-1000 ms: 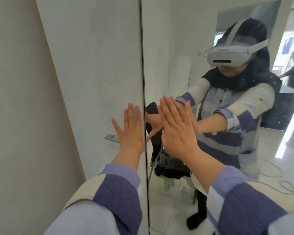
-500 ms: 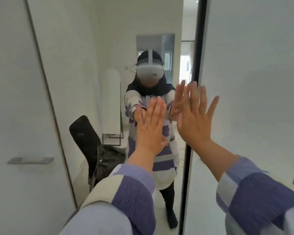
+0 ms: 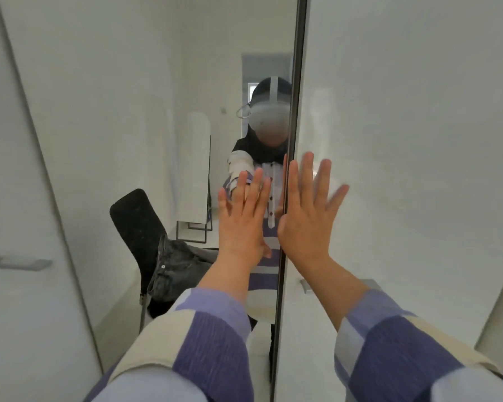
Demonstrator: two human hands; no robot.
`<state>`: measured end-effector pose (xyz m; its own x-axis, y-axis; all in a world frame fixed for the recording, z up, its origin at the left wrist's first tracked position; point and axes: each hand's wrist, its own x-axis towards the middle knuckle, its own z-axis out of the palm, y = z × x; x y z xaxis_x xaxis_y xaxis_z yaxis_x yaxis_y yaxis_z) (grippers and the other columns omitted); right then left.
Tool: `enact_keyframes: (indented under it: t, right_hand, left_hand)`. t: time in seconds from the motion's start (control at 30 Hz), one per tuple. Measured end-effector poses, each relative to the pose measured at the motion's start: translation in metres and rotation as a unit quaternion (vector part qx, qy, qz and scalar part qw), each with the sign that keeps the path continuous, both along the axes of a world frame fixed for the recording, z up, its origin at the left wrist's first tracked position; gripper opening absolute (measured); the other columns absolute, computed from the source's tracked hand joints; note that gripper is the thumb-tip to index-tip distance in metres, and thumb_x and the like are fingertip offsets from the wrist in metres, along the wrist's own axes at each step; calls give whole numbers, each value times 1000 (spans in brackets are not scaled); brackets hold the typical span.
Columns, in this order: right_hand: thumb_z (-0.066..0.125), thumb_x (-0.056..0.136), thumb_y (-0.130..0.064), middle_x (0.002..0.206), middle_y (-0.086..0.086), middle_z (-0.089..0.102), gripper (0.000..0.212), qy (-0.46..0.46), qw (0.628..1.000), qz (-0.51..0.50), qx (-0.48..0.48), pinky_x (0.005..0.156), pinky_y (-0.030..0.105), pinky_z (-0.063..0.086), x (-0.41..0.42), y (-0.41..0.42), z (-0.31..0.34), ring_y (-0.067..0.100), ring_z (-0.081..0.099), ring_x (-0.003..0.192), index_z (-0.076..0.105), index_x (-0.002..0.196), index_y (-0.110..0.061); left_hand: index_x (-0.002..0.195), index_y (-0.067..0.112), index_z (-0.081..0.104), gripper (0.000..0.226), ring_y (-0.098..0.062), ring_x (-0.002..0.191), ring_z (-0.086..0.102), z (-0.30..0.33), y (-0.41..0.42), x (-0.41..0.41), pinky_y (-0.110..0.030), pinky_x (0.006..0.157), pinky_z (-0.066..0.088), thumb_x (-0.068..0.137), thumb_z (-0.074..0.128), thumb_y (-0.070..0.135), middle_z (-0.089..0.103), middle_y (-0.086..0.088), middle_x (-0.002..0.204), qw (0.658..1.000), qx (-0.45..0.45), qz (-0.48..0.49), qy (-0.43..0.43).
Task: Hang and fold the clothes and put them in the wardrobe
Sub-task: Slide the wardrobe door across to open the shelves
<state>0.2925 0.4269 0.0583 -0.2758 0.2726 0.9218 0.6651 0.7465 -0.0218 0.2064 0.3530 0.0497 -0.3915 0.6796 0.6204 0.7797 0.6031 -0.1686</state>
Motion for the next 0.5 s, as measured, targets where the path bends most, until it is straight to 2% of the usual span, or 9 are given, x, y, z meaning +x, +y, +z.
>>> enact_keyframes:
  t: [0.13, 0.23, 0.3, 0.4, 0.5]
  right_hand:
    - [41, 81, -3, 159, 11, -1, 80, -9, 1000, 11, -10, 110, 68, 8, 6, -3, 2, 38, -1, 145, 4, 152, -14]
    - [20, 83, -7, 159, 13, 5, 70, -21, 999, 27, -39, 109, 69, 11, 17, -15, 5, 39, 1, 145, 10, 152, -12]
    - [10, 80, -12, 159, 13, 7, 71, -20, 997, 45, -55, 109, 69, 12, 31, -28, 8, 39, 3, 145, 13, 151, -11]
    - [13, 76, -20, 159, 13, 2, 76, -23, 997, 54, -48, 110, 68, 11, 57, -46, 7, 39, -1, 145, 12, 151, -10]
    - [32, 76, -11, 159, 13, -2, 80, -17, 998, 52, -32, 110, 67, 15, 84, -64, 4, 38, -6, 145, 8, 152, -11]
  left_hand:
    - [141, 16, -33, 140, -31, 138, -34, 1, -3, 3, -59, 111, -13, 63, 70, 67, -39, -8, 149, 1000, -5, 2, -4]
    - [142, 17, -32, 140, -30, 137, -34, 3, -4, 6, -58, 112, -12, 62, 70, 68, -41, -6, 148, 1000, -6, 6, -7]
    - [144, 17, -30, 139, -30, 137, -34, 4, -7, 7, -60, 113, -6, 62, 70, 68, -42, -6, 147, 1000, -10, 5, -8]
    - [142, 18, -33, 139, -30, 137, -35, 8, -10, 8, -60, 114, -1, 63, 69, 69, -43, -6, 147, 1000, -22, 8, -8]
    - [141, 17, -34, 134, -31, 138, -32, 11, -15, 17, -61, 114, 5, 67, 64, 70, -39, -7, 149, 1000, -14, 1, -21]
